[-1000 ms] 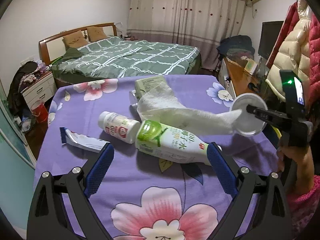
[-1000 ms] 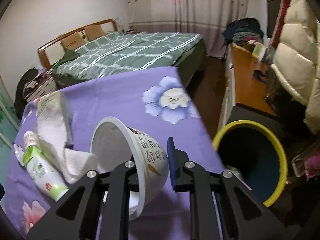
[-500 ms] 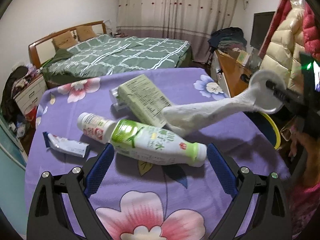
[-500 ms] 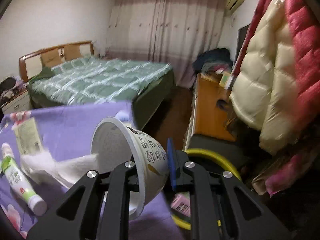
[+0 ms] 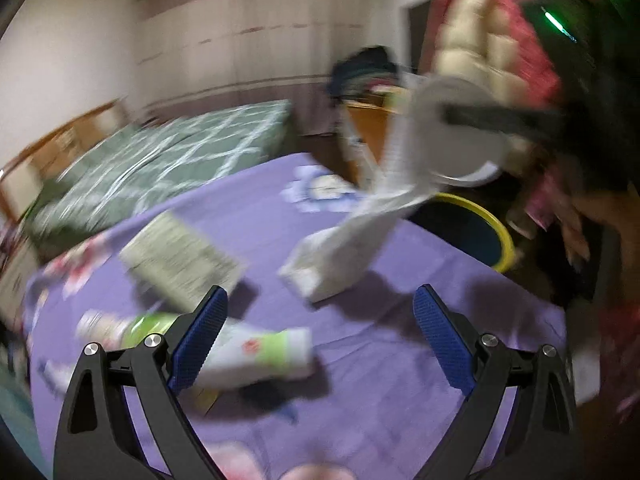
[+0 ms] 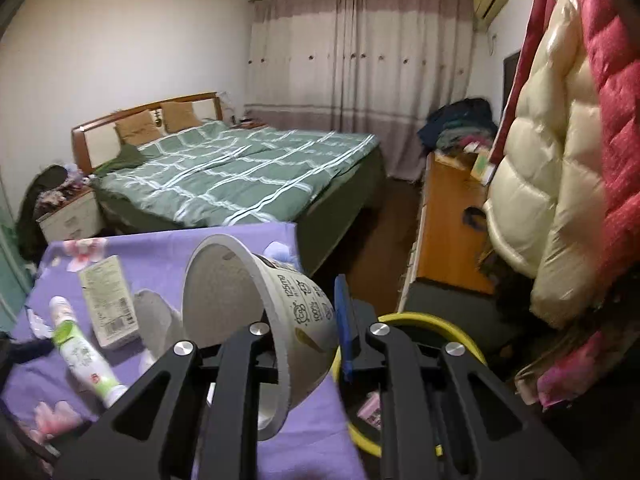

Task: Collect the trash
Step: 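Carry the paper bowl toward the bin with the right tool while the left tool grasps the white tissue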

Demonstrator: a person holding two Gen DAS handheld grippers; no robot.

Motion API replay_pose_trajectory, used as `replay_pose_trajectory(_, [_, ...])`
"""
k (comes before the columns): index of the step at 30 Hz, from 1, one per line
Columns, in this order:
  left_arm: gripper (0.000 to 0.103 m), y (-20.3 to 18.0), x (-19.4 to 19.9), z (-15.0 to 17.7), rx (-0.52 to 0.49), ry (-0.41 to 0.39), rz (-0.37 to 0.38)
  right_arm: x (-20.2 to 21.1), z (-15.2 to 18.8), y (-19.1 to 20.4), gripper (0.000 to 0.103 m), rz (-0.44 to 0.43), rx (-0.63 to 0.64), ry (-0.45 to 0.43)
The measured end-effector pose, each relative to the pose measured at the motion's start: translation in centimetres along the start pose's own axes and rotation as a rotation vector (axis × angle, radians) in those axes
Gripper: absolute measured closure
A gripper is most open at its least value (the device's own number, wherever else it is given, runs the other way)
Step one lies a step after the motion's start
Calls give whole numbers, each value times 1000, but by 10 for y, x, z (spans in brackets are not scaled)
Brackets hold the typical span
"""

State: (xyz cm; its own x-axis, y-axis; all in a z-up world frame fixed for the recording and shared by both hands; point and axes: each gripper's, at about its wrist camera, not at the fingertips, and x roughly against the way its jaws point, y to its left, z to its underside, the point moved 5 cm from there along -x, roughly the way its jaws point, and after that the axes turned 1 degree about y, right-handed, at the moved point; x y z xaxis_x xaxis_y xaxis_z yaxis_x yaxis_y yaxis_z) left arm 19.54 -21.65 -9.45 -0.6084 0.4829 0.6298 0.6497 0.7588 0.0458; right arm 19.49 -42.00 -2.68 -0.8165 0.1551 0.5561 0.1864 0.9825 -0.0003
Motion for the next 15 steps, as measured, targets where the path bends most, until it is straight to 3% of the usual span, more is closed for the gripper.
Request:
replay_pose_trajectory(4, [19,-26,-38,-16,-151,26,45,-1,0,-6,88,-31,-20,18])
replay_pose_trajectory(11, [28,-40,-82,-36,-174,40,125,5,0,-10,88,-44,-35,19])
replay_pose_trajectory(15, [48,-42,-95,-38,-176,59,131,6,0,-12,88,-62,-43,21])
